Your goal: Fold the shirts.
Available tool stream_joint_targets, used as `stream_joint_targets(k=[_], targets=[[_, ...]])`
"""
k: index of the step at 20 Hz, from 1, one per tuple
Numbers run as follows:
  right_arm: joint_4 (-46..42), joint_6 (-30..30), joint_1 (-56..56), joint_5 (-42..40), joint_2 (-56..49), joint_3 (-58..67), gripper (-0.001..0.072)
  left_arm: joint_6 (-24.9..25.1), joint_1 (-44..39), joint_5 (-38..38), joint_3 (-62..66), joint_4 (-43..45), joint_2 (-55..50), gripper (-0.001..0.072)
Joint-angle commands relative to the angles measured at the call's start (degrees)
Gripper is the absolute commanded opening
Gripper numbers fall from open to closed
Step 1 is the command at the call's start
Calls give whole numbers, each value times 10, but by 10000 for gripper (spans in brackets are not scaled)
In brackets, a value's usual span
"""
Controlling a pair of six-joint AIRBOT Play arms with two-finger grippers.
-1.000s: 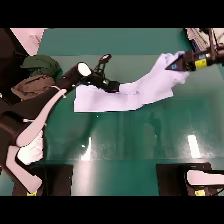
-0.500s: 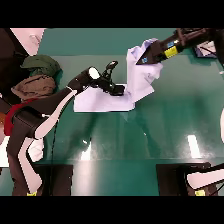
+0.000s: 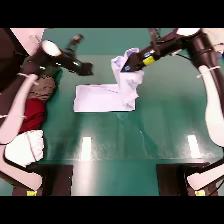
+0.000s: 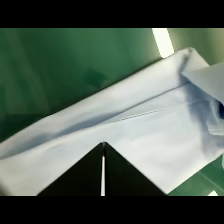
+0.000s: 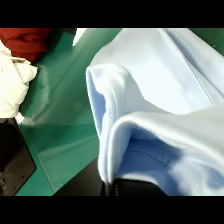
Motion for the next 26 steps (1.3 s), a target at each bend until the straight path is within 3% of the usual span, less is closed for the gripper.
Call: stream_joint_targets(k=[1,3,5,6,8,11,14,18,19,20,26], targets=[[9,-30,57,-65,-67,45,12,9,88,-67,0,35,85,24],[10,-58,98,-131,-109,45,25,9,124,-90,0,35,118,24],[16,-110,141,-200,-143,45,433,9,143,-98,0,35,136,24],[31,-134,160,-228,-151,45,525,9,146,-104,0,35,139,25],[32,-155,174,-238,-147,44,525,9,146,-120,0,35,140,24],[32,-139,134,-178,-89,-22,521,9,146,-137,0,33,140,24],[32,-114,39,-108,-17,-150,496,9,146,-143,-13,24,140,24],[34,-96,-102,-135,68,-356,479,9,146,-132,-38,17,140,24],[35,-96,-130,-144,78,-397,533,9,146,-129,-43,14,140,24],[40,-96,-152,-150,82,-431,698,9,146,-123,-46,12,140,24],[156,-138,-141,-188,10,-468,694,14,116,-100,-46,11,140,24]])
